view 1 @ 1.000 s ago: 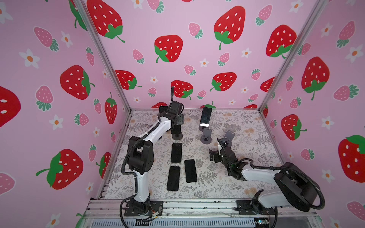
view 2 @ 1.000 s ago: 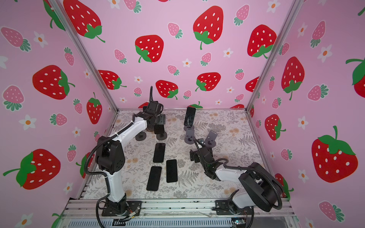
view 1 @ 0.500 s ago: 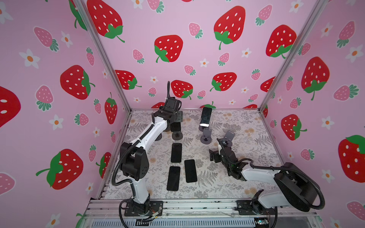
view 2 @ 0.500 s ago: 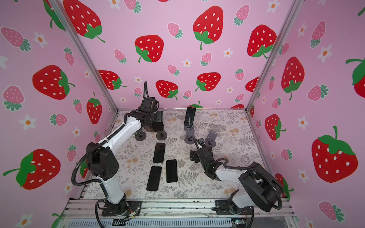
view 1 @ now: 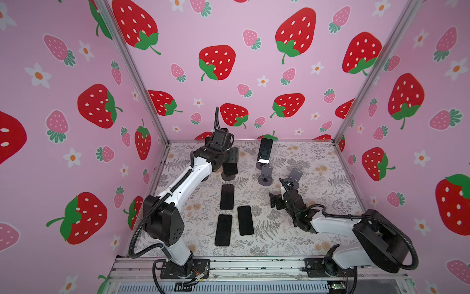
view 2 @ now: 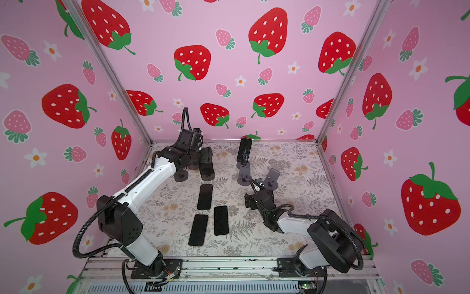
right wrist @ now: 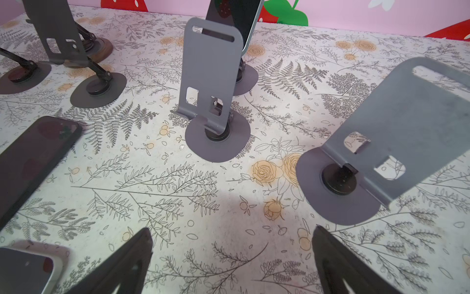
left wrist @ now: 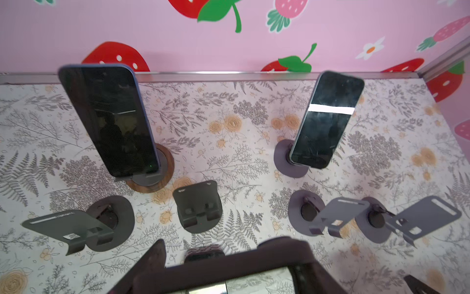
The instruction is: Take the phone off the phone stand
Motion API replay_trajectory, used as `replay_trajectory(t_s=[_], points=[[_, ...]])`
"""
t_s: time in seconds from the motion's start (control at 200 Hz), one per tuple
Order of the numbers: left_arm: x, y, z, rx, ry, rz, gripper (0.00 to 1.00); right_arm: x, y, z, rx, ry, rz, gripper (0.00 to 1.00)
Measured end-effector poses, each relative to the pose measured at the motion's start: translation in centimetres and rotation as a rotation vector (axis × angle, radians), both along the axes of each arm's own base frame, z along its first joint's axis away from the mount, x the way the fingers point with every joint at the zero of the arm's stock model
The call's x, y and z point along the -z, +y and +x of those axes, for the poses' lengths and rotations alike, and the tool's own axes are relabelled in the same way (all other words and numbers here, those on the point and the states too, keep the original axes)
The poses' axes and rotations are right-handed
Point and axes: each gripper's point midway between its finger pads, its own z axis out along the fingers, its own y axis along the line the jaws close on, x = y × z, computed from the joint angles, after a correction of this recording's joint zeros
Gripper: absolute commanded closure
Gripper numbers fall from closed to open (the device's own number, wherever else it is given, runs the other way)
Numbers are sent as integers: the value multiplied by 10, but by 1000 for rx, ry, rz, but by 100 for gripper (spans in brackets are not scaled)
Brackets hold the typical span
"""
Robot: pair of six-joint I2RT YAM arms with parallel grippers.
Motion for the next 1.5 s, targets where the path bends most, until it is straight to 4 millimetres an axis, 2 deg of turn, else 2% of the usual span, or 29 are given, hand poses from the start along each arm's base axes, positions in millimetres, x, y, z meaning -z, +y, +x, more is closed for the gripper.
replay_trajectory(t_s=[0.315,0.465,0.555,0.815,0.915,1.101,1.501], points=[[40,-41,-31,60,80,-32,36,-5,-6,2,34,-22,-5,0],[65,-47,-43,48,117,-39,37,-9,-9,3,43,-33,0,0],[73,-50,-49,44,130,-38,37,-8,-9,2,43,-33,-1,0],[72,-59,-47,44,109,-48,37,-8,-9,2,44,-32,-2,0],[83,-62,-46,44,127,-37,37,-8,-9,2,44,-32,-2,0],[116,-64,-44,40,188,-1,37,-8,-10,2,45,-33,-2,0],[137,-70,-50,46,228,10,37,-8,-10,2,48,-34,-4,0]])
